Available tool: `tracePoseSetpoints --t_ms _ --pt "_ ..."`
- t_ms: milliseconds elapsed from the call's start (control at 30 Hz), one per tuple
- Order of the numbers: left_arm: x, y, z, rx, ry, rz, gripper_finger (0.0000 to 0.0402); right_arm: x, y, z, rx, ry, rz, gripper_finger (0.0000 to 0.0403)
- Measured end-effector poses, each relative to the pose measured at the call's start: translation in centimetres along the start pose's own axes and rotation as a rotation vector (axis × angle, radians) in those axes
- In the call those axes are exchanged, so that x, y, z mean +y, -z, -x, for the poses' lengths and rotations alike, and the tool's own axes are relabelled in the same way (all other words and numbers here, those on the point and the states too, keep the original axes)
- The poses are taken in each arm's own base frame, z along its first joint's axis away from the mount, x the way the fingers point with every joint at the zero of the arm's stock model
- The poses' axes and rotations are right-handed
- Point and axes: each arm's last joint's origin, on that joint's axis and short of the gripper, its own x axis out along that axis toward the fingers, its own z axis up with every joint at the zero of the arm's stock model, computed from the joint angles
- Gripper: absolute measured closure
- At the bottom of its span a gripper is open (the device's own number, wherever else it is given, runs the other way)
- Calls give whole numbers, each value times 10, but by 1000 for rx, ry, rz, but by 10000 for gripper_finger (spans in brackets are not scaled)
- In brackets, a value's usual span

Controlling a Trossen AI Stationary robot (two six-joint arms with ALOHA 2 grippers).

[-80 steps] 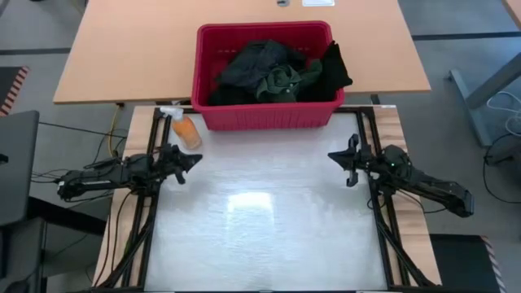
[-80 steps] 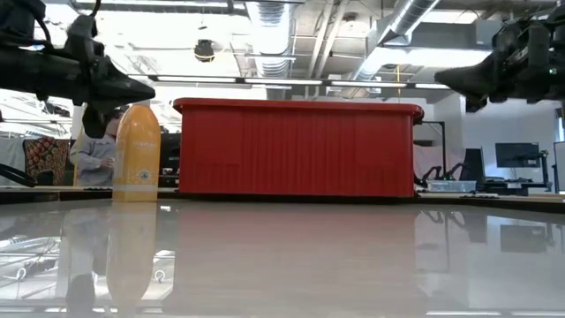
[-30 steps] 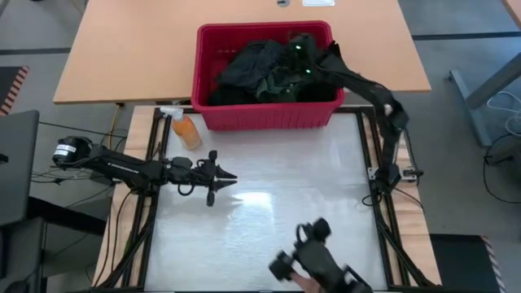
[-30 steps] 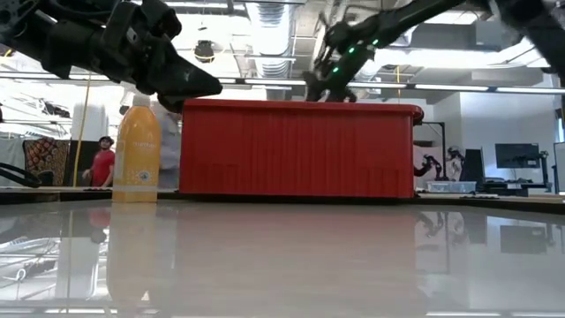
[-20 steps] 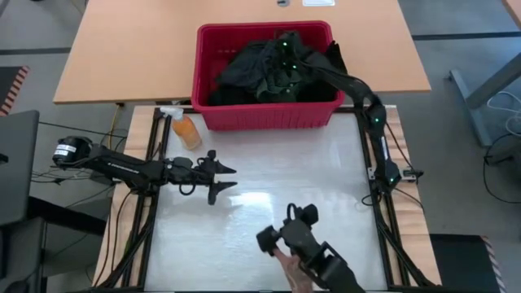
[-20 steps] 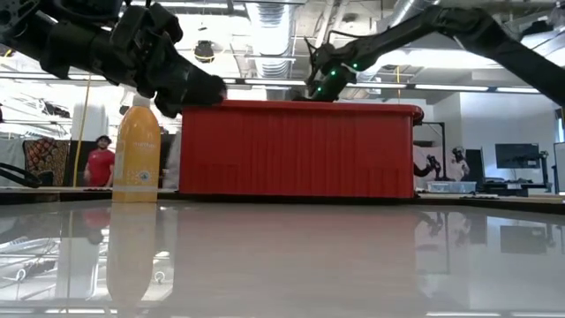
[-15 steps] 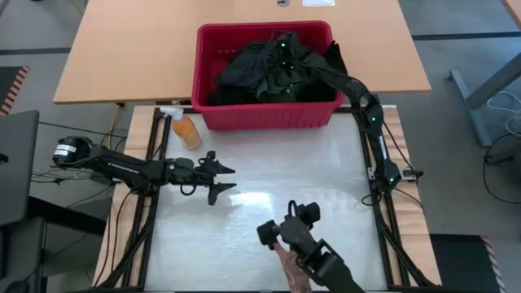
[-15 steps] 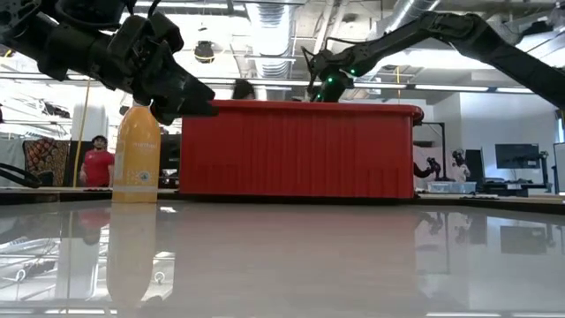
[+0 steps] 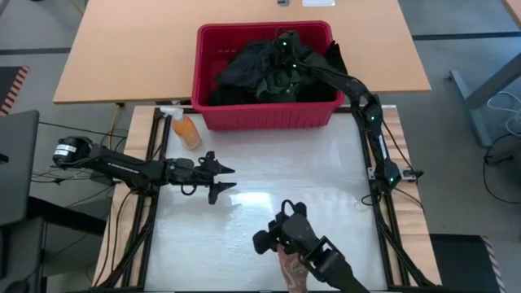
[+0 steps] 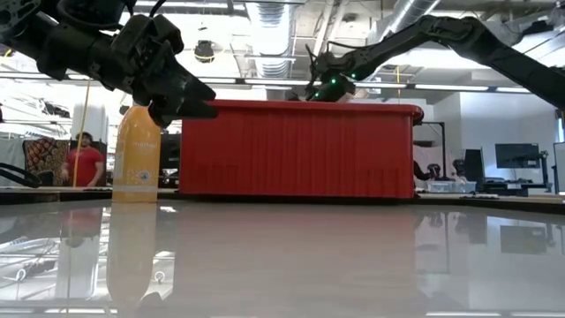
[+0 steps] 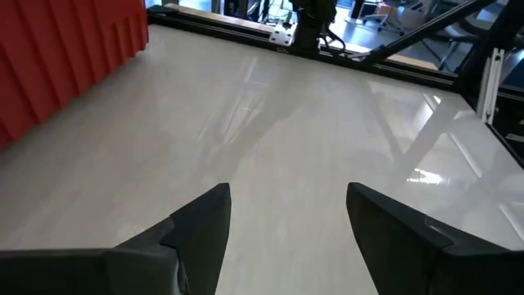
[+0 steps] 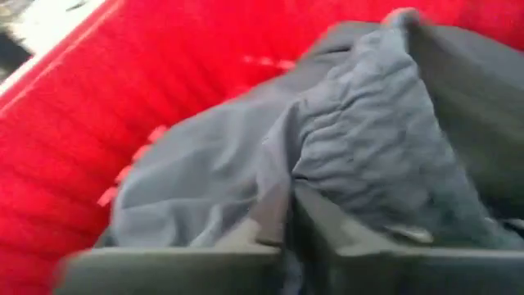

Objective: Fold laundry
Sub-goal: Fold the black shorts

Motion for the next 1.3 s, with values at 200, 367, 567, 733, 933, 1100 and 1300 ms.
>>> tracePoseSetpoints --t_ms 200,367,567,733,933,1100,1300 --pt "0 0 0 0 0 16 168 25 -34 40 -131 -213 31 387" --pt "0 0 0 1 0 16 168 59 -65 109 -243 -349 170 390" --pt "0 0 0 2 -1 8 168 104 -90 213 -429 -528 369 390" --pt "0 0 0 3 -1 8 168 130 -98 306 -615 -683 516 390" --pt "0 0 0 3 0 8 168 142 -92 405 -770 -835 593 387" --pt "0 1 0 5 -1 8 168 142 -76 463 -769 -1009 667 387" --pt "0 1 0 7 -2 7 168 133 -35 470 -364 -1093 698 386"
